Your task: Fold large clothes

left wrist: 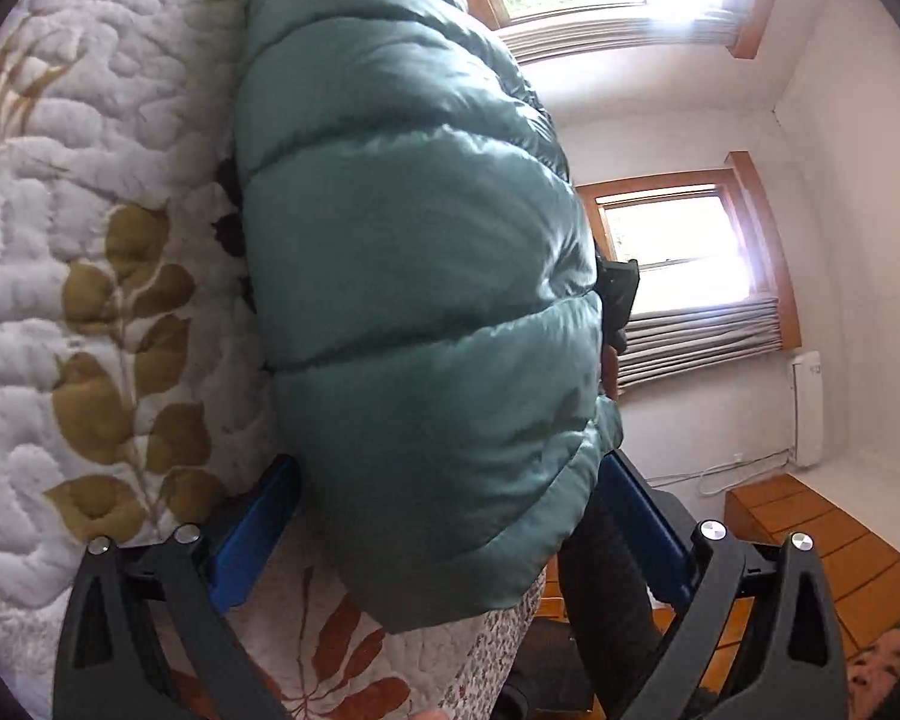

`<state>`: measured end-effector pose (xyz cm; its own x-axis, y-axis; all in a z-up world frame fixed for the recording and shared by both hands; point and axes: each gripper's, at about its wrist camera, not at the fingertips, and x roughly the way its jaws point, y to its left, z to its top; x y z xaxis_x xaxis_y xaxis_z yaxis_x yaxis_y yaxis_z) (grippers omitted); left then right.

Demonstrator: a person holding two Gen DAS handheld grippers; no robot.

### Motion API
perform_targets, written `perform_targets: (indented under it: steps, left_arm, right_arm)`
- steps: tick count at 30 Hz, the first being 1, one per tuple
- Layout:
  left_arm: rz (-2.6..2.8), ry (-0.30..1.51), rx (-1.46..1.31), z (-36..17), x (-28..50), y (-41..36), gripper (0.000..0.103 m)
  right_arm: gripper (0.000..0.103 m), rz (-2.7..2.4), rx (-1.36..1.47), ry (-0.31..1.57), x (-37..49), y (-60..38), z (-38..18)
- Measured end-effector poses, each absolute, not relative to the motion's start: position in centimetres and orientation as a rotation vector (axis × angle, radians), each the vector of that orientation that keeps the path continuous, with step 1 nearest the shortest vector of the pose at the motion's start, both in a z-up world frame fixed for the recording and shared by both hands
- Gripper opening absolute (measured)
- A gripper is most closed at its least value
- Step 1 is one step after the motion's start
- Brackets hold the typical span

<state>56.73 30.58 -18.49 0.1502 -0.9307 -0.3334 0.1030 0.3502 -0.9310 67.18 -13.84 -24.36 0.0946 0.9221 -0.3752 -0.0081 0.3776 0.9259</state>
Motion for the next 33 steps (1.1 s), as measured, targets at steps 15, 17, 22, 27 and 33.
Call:
perform_targets:
  steps: [15,17,22,27,33]
  left_arm:
    - [-0.905,1.258,-0.867,-18.9,58.2,27.6,0.069]
    - [-0.906,1.264,-0.864,-18.7,58.4,27.8,0.062]
    - [-0.9,1.247,-0.828,-16.7,58.7,28.2,0.057]
    - [-0.924,1.208,-0.805,-14.1,57.5,30.2,0.056]
    - [-0.936,1.177,-0.748,-11.8,53.0,35.1,0.056]
  right_arm:
    - [0.056,0.94,0.932,1.231,69.3,-11.1,-25.6]
    - [0.051,0.944,0.937,1.212,68.9,-11.0,-25.3]
    - [0.045,0.951,0.933,1.17,67.7,-10.1,-23.7]
    - [0.045,1.003,0.901,1.118,65.5,-7.3,-20.7]
    - [0.045,1.079,0.836,1.106,61.3,-2.4,-18.4]
